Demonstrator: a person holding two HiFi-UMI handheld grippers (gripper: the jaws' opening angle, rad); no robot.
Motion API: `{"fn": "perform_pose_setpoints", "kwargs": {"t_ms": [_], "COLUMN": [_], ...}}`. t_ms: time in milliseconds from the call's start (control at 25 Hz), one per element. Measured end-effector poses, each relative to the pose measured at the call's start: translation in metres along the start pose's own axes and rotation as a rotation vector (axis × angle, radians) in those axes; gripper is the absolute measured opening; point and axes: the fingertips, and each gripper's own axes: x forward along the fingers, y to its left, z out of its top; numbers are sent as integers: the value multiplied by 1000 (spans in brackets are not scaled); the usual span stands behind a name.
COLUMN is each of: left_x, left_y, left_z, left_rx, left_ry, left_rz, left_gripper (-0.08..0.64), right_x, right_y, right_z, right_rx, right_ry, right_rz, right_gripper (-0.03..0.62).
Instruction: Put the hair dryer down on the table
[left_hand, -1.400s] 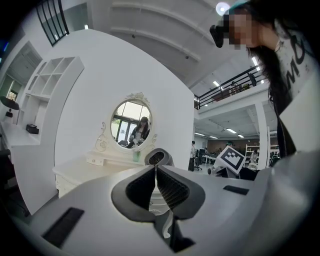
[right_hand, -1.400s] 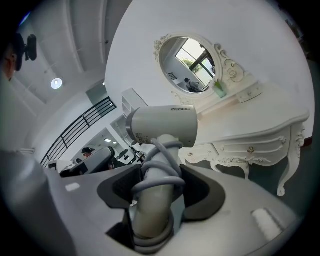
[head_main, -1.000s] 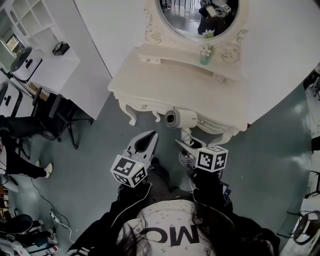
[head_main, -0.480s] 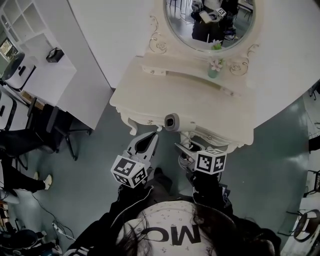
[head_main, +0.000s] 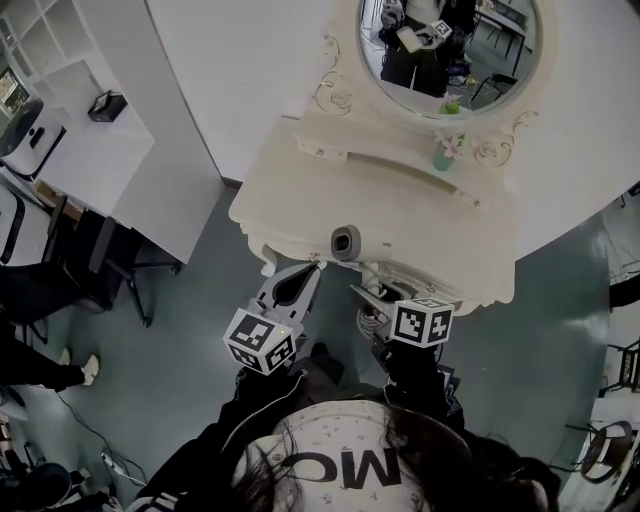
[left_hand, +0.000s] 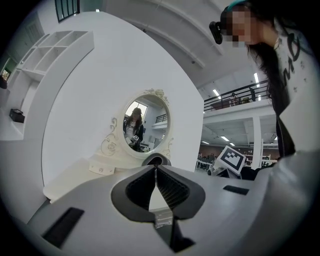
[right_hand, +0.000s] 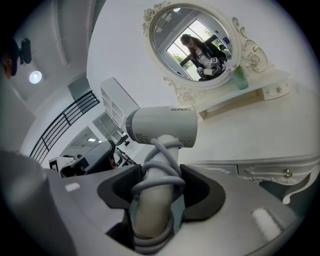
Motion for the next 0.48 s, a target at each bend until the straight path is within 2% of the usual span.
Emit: {"fn": "perform_pose_setpoints", "kwargs": {"t_ms": [240, 480], "left_x": [3, 16], "left_y": [19, 21], "left_z": [-4, -8], "left_rx": [-14, -32], "left_ry": [7, 40], "left_rz": [-18, -50], "left_gripper": [-6, -6], "right_x": [15, 15], "right_y": [-6, -13], "right_z": [8, 11], "right_rx": [13, 23], "right_ry": [-17, -22], "right_rz": [-28, -60], "right_gripper": [255, 255]}}
